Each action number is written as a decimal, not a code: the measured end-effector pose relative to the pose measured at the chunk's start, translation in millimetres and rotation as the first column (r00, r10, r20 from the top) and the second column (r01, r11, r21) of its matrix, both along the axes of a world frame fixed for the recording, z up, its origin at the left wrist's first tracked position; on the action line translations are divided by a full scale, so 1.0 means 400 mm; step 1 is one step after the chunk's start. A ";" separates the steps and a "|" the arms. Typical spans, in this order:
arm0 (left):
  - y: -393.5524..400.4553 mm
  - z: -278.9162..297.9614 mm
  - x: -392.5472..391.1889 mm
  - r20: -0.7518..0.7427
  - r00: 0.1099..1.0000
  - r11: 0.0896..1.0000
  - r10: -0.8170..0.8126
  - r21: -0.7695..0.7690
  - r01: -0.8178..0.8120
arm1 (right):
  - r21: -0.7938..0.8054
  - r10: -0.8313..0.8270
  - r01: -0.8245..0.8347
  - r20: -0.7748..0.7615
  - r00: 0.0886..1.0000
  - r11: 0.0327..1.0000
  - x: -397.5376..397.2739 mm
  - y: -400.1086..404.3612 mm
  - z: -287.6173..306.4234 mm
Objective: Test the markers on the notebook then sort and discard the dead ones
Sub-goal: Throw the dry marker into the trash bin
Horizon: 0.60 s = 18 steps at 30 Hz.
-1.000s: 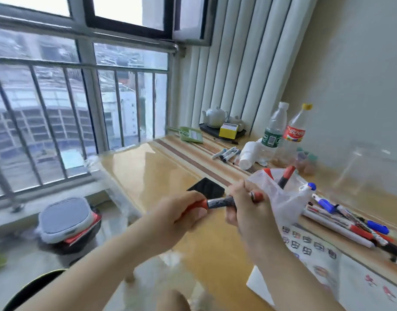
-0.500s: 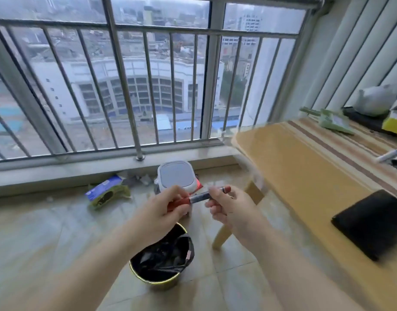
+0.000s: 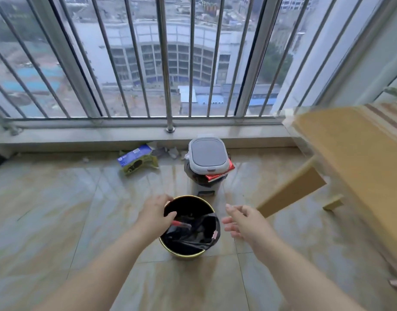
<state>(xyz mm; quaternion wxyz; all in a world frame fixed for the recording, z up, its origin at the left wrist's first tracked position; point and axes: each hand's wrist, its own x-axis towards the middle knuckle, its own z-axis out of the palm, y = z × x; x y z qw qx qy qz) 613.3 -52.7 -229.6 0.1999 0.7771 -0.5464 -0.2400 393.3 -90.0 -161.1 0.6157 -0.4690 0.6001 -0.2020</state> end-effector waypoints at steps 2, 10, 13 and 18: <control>-0.008 0.011 -0.017 -0.015 1.000 1.000 -0.004 -0.031 0.003 | -0.012 0.002 -0.002 -0.025 1.000 1.000 -0.016 0.003 0.004; -0.109 0.286 -0.303 -0.013 0.947 0.833 -0.322 -0.480 0.277 | -0.358 0.017 -0.045 -0.083 0.996 0.932 -0.205 0.071 0.226; -0.134 0.401 -0.493 0.068 0.830 0.640 -0.554 -0.603 0.477 | -0.498 -0.150 0.094 -0.072 0.986 0.862 -0.369 0.137 0.349; -0.057 0.528 -0.855 0.202 0.552 0.318 -0.809 -0.639 0.700 | -0.648 -0.534 0.357 -0.092 0.841 0.673 -0.717 0.307 0.450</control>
